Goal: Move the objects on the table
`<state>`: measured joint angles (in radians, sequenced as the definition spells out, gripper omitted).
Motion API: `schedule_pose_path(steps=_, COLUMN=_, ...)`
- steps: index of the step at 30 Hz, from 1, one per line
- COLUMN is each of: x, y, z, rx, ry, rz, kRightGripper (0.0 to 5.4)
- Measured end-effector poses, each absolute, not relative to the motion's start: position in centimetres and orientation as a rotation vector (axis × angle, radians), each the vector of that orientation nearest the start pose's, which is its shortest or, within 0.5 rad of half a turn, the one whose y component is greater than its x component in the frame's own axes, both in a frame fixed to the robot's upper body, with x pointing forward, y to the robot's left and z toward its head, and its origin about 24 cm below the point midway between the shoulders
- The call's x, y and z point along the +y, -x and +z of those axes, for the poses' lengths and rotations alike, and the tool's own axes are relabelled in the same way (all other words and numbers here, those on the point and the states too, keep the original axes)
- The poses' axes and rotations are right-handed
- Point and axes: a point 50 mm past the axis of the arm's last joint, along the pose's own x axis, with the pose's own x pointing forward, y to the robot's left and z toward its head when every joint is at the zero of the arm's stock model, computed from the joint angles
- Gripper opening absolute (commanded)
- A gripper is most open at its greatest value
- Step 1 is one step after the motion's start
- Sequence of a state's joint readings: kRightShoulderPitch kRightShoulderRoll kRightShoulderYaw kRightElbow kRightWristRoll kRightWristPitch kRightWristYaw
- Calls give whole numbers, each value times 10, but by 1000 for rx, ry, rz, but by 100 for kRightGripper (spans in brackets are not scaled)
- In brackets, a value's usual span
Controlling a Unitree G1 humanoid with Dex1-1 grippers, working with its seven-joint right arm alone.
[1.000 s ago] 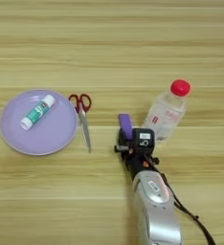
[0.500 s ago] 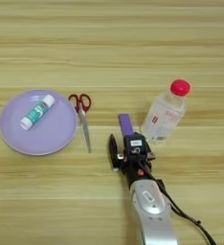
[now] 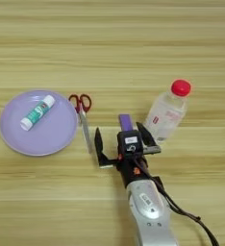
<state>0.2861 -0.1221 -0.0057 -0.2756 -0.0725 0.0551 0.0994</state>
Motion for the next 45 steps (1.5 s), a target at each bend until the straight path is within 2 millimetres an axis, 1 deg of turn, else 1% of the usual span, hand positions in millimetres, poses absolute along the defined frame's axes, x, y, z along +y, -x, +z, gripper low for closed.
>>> schedule_pose_path(steps=7, x=-167, y=-194, z=39, rx=73, ry=262, rz=120, kRightGripper=538)
schedule_pose_path(steps=10, x=-161, y=-194, z=39, rx=70, ry=265, rz=154, kRightGripper=538)
schedule_pose_path(steps=13, x=-153, y=-194, z=33, rx=85, ry=241, rz=193, kRightGripper=538)
schedule_pose_path(steps=18, x=-155, y=-196, z=23, rx=125, ry=238, rz=192, kRightGripper=538)
schedule_pose_path(steps=23, x=-157, y=-200, z=17, rx=145, ry=242, rz=190, kRightGripper=538)
schedule_pose_path(steps=31, x=-161, y=-204, z=12, rx=157, ry=251, rz=182, kRightGripper=538)
schedule_pose_path(steps=36, x=-157, y=-218, z=12, rx=164, ry=239, rz=192, kRightGripper=538)
schedule_pose_path(steps=45, x=-154, y=-231, z=8, rx=187, ry=168, rz=202, kRightGripper=538)
